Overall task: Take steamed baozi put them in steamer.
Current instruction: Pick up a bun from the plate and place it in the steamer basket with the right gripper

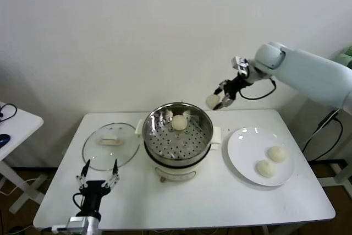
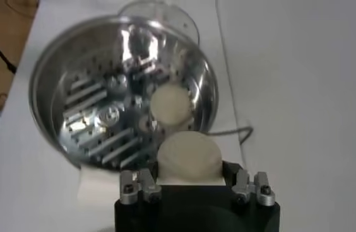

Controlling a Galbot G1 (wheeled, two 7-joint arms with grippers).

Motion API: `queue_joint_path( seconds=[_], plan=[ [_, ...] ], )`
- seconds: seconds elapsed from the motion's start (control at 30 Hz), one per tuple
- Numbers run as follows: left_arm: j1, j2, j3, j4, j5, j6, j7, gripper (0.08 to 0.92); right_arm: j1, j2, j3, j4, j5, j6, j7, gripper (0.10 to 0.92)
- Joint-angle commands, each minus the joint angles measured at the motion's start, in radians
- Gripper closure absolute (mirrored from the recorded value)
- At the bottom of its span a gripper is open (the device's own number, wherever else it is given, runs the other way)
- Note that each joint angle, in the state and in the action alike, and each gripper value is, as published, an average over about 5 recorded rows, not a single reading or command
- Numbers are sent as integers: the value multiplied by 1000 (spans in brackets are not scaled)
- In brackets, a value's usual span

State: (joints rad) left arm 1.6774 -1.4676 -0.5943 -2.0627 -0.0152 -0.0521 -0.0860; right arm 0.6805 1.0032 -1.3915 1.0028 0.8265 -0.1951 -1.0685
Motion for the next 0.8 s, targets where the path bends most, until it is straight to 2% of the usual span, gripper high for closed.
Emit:
queue_joint_path(
  seconds=[0.03, 0.37, 0.8],
  plan=[
    [1, 1, 0, -1, 2, 0, 1, 177, 65, 141, -61, 27, 130, -26, 20, 364],
    [-1, 3, -4, -10, -3, 5, 4, 177, -66, 259, -63, 19, 100, -30, 51, 364],
    [-8, 20, -6, -9, -6, 15, 12, 177, -172, 312, -58, -24, 44, -30, 58, 356]
  ],
)
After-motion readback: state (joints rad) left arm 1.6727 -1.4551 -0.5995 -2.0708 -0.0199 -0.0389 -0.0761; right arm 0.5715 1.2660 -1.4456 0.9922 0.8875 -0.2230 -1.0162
